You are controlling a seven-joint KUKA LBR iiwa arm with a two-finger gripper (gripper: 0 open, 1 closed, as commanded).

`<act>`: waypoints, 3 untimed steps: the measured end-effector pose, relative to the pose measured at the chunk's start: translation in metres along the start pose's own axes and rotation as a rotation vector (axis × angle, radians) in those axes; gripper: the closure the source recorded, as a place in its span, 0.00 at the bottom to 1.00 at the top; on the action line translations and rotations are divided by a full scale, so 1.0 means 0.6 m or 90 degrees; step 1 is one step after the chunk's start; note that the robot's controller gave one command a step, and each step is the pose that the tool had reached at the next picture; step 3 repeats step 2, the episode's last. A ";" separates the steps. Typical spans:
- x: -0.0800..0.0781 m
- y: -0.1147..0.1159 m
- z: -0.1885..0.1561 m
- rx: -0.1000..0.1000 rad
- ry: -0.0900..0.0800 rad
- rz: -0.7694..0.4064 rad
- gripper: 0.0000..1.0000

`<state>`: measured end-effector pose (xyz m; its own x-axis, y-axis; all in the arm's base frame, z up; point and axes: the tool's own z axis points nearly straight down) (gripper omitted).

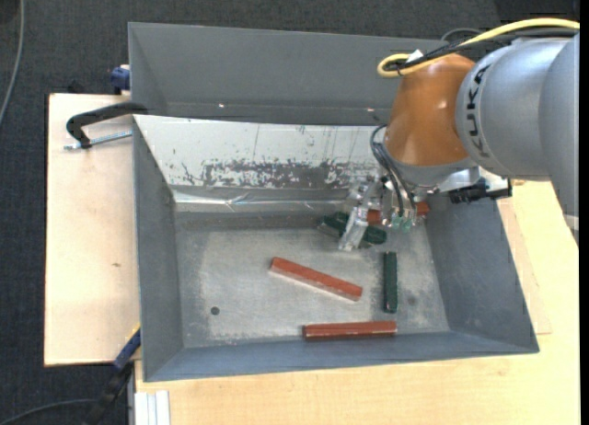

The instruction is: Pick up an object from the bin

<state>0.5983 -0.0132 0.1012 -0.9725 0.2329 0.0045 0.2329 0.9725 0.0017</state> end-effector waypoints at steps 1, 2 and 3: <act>-0.003 0.000 -0.032 0.000 -0.005 0.001 1.00; -0.004 0.000 -0.055 0.000 -0.006 0.000 1.00; -0.004 0.000 -0.055 0.000 -0.006 0.000 1.00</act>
Offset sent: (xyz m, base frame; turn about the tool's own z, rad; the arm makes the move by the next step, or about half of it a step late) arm 0.0001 0.0000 0.0825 0.0000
